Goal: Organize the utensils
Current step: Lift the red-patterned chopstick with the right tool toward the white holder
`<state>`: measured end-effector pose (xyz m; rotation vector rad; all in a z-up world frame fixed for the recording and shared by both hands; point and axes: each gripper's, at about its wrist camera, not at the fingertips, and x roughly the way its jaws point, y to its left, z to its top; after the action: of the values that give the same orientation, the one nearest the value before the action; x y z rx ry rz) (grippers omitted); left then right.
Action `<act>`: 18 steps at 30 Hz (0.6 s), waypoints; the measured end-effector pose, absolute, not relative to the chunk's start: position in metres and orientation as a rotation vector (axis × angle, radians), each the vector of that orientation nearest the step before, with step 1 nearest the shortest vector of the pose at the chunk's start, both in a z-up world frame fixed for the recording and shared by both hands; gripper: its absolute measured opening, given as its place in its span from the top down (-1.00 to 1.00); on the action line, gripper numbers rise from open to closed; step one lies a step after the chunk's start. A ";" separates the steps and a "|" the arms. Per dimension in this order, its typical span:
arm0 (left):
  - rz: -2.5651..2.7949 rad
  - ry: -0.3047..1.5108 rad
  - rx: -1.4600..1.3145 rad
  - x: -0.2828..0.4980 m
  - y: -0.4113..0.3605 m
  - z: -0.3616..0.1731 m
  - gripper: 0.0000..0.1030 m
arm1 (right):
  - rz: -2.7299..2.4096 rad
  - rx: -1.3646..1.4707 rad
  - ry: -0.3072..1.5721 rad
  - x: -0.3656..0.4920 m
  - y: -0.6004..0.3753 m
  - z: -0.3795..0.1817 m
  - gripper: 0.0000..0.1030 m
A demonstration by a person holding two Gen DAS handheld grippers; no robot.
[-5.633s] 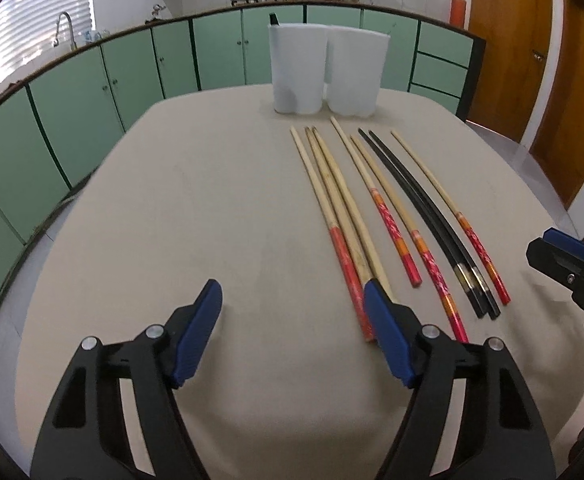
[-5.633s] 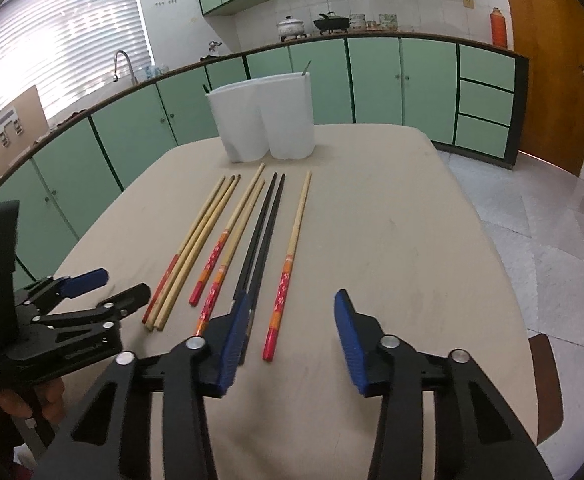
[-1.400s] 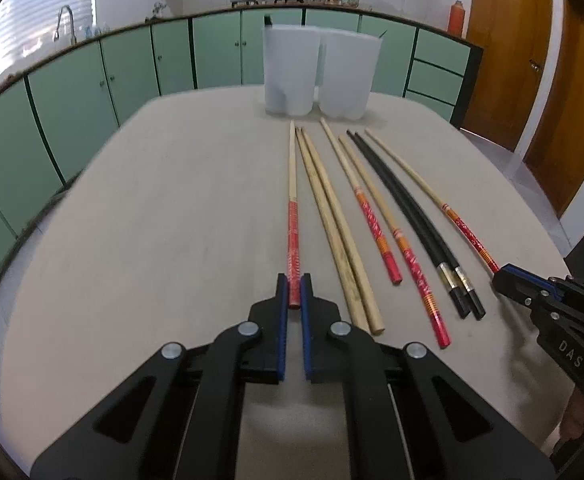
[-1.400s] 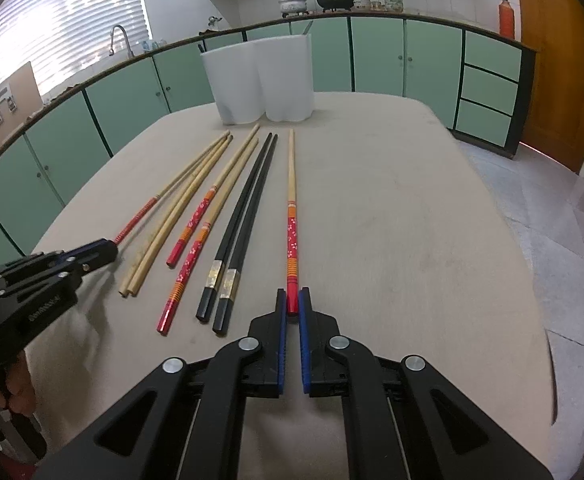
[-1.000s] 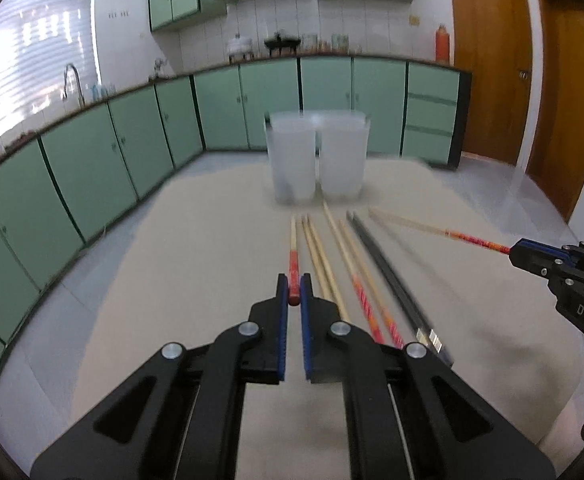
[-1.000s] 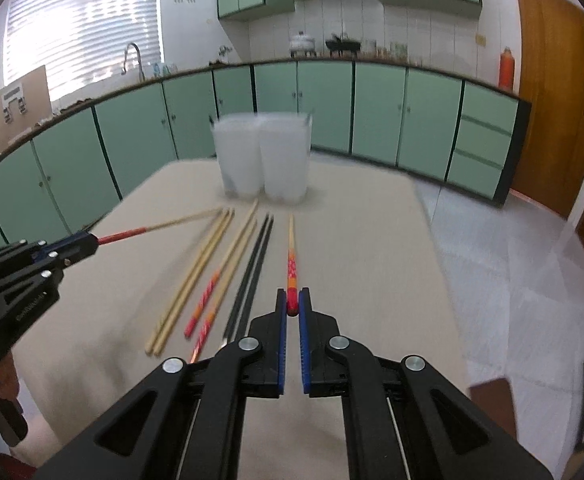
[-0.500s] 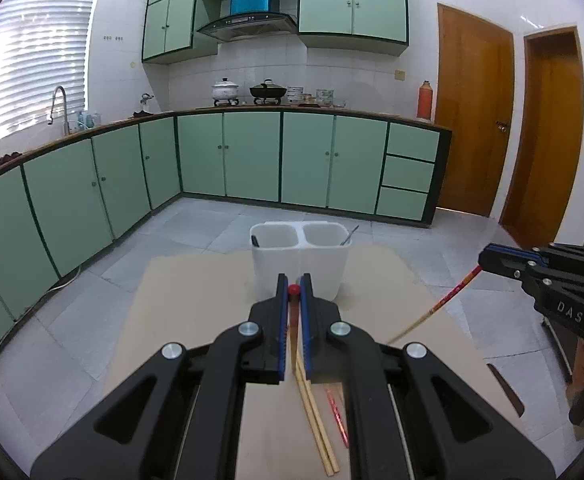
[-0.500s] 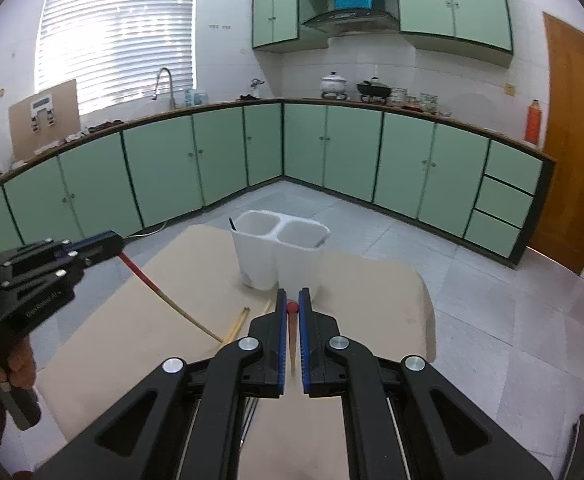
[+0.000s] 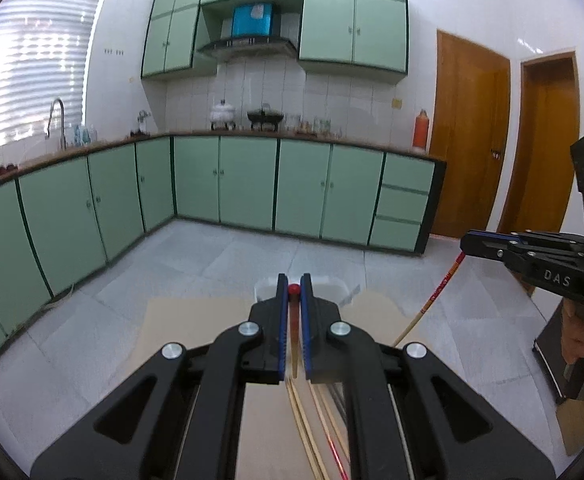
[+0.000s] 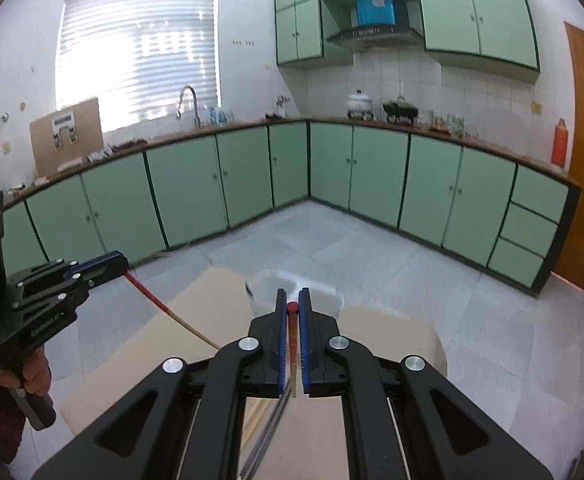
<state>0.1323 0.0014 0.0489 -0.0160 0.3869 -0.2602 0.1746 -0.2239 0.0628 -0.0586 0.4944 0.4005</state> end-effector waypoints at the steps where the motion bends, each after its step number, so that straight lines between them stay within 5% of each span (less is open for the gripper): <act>1: -0.257 0.366 -0.017 0.135 0.001 0.058 0.90 | 0.401 -0.061 0.481 0.178 -0.224 0.070 0.89; 10: -0.220 0.210 -0.002 0.188 -0.025 0.108 0.90 | 0.353 -0.074 0.389 0.243 -0.214 0.116 0.89; 18: -0.193 0.333 0.013 0.267 -0.053 0.064 0.90 | 0.316 -0.028 0.481 0.295 -0.208 0.063 0.89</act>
<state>0.2668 -0.0530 0.0638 0.0126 0.3327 -0.1931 0.2949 -0.2075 0.0634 -0.0277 0.4815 0.3156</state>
